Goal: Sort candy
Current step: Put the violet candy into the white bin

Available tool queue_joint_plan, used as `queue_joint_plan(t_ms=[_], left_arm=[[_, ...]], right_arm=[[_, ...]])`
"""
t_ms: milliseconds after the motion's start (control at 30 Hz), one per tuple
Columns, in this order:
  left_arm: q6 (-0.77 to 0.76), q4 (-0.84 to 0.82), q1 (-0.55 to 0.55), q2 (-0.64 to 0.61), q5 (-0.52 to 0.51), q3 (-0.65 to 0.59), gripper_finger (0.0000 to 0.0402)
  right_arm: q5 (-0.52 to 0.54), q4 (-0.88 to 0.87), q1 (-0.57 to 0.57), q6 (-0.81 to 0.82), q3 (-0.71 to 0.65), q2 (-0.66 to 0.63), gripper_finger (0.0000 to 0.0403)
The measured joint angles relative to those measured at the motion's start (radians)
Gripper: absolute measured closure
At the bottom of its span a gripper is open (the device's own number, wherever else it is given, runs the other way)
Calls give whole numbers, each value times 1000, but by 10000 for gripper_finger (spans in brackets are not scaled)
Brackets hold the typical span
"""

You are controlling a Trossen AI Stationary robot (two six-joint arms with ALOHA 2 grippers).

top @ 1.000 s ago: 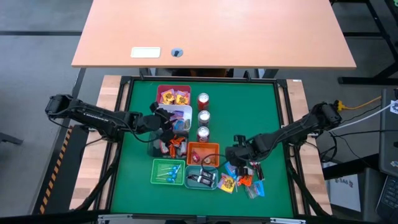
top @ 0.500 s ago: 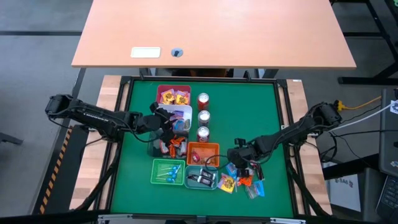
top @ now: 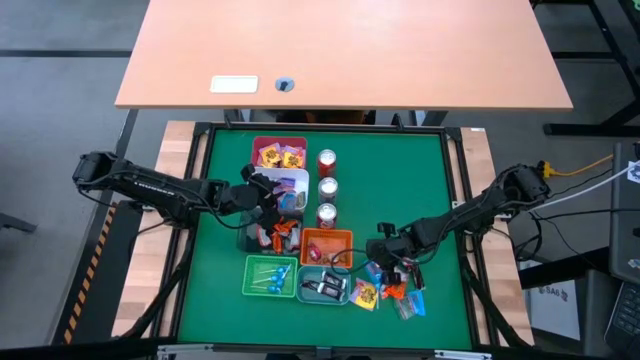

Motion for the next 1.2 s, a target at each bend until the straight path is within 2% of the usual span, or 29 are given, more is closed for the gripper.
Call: queue_joint_plan(t_ms=[133,267,500,733,967,1200], left_arm=[[-1,10,0,0,1,0,283],[-1,54,0,0,54,0,283],[-1,150,-5,0,158,0,283],[-1,202,-42,0,170,0,283],[-1,269,-89,0,173,0,283],[-1,310,-123,0,173,0,283]], right_arm=[[0,-5,0,22,3,0,380],[5,-58,0,24,41,1,389],[99,-252,0,19,158,1,395],[170,-417,0,15,267,1,399],[351,-456,0,-17,382,0,401],[543,-364,0,-19,430,0,398]])
